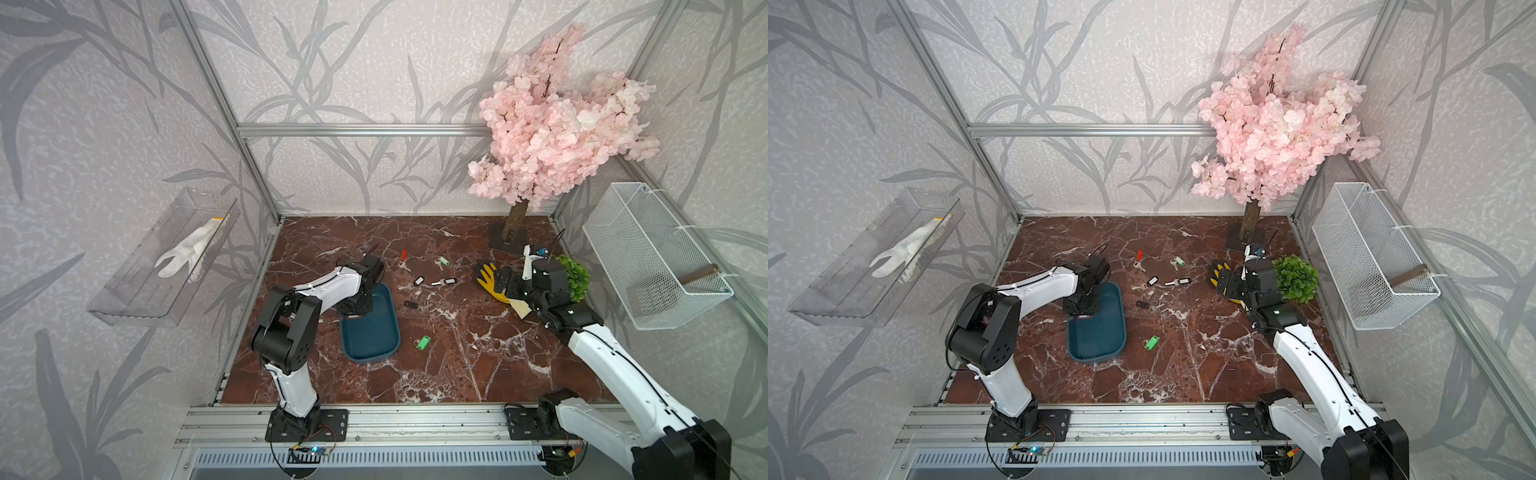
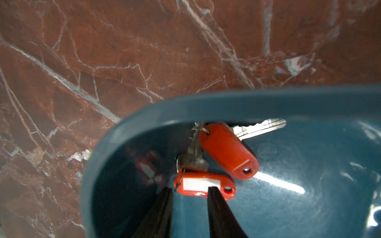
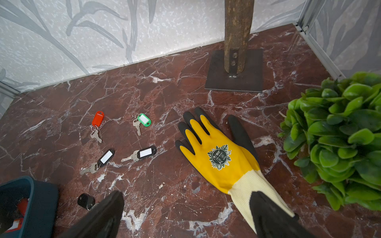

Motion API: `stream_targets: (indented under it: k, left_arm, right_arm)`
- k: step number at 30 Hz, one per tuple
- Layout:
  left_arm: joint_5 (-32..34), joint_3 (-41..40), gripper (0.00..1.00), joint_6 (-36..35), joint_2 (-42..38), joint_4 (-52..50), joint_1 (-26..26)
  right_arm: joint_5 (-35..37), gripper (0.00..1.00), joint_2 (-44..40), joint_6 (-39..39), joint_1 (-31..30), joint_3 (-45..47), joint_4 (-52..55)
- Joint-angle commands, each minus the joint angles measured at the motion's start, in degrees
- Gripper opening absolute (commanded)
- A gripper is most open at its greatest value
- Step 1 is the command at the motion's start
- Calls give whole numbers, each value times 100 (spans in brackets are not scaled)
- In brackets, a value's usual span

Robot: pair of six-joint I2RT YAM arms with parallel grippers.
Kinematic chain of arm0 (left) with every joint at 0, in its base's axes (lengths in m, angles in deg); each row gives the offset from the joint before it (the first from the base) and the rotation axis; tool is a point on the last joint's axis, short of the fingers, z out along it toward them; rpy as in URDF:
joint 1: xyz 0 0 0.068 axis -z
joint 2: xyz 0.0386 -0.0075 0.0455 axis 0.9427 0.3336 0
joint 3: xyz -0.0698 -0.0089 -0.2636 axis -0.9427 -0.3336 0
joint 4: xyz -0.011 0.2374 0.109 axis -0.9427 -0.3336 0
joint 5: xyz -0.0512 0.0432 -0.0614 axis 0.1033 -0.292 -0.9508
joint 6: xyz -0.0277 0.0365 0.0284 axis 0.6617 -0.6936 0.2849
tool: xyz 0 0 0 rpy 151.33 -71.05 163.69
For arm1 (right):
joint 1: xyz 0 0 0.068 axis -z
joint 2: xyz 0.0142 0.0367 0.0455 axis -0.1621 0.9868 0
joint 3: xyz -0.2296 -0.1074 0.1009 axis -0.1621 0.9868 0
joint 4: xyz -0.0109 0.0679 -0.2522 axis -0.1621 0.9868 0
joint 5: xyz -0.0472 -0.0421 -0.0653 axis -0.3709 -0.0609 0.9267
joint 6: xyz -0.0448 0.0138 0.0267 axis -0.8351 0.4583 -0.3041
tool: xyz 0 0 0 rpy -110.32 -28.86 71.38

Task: Take the keys out of the storage box
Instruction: Pick up the key from the storage box.

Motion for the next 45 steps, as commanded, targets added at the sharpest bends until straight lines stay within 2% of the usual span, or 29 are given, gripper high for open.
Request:
stream_targets:
  k: [1,16,21,30,45]
  left_arm:
    - [-73,-70,33,54,81,73,-31]
    - [-473,61,30,34,394,314,173]
    - [-298,147,28,46,222,191,185]
    - [102,194,32,59,-205,-85,143]
    - [-10,220,32,22,173,125,22]
  right_arm:
    - [28,99,-78,-21,27,44,-59]
    - [18,99,-78,10,27,55,-77]
    - [26,99,-69,4,27,55,-77]
    - [9,99,-45,3,27,48,-94]
    - [35,99,-69,-22,27,44,-74]
